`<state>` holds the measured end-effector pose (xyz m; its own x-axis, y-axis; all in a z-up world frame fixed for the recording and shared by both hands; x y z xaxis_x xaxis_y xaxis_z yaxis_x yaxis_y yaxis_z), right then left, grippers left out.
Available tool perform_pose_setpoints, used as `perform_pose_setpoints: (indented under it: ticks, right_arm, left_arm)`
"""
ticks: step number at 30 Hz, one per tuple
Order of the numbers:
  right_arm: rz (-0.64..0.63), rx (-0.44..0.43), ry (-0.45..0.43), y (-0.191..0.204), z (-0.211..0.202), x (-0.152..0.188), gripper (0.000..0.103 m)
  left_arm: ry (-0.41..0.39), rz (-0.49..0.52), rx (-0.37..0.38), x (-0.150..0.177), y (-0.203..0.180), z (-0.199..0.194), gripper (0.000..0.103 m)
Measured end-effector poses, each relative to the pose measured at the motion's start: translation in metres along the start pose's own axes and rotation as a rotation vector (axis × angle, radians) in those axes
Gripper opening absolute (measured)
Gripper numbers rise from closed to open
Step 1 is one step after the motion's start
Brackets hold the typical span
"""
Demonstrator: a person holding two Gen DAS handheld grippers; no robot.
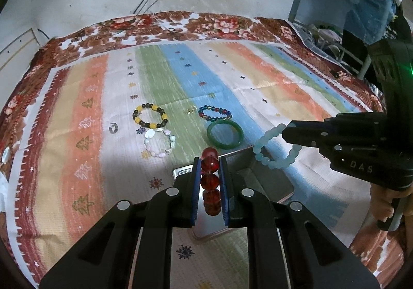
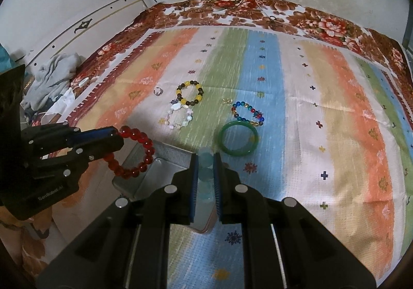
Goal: Organize jewelry
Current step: 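Open the left tool over the tin while the right tool opens, dropping both bracelets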
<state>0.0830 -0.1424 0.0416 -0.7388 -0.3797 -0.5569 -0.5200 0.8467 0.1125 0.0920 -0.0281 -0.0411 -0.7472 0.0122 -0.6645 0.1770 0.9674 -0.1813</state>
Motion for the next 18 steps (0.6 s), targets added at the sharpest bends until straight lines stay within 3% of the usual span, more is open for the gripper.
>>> perform_pose_setpoints:
  ticks: [3,5,7,18]
  right_arm:
    - [0.007,-0.001,0.003,-0.002,0.002,0.0,0.013]
    - [0.011,0.003,0.007,-0.003,0.004,0.0,0.02]
    - [0.019,0.022,0.005,-0.007,0.005,-0.002,0.037]
    - [0.073,0.071,0.003,-0.027,0.01,-0.003,0.044]
  left_arm:
    - [0.005,0.007,-0.001,0.0,-0.001,0.002,0.016]
    - [-0.004,0.002,-0.017,0.0,0.0,0.002,0.051]
    - [-0.012,0.001,-0.03,-0.001,0.001,0.002,0.052]
    - [0.008,-0.042,-0.107,-0.008,0.029,0.008,0.059]
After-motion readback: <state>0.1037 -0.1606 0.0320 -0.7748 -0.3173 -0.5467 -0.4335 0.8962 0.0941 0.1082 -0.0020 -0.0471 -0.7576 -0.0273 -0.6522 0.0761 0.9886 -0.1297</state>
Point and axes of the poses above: each gripper's, at about its wrist camera, not at the fingertips, and z roughly the way its jaws point, y to its left, x to its underside, the point moved 4 cm from there along z, roughly the way its jaws point, and after that the axes turned 4 degrees about -z, right-handed, at the moved point
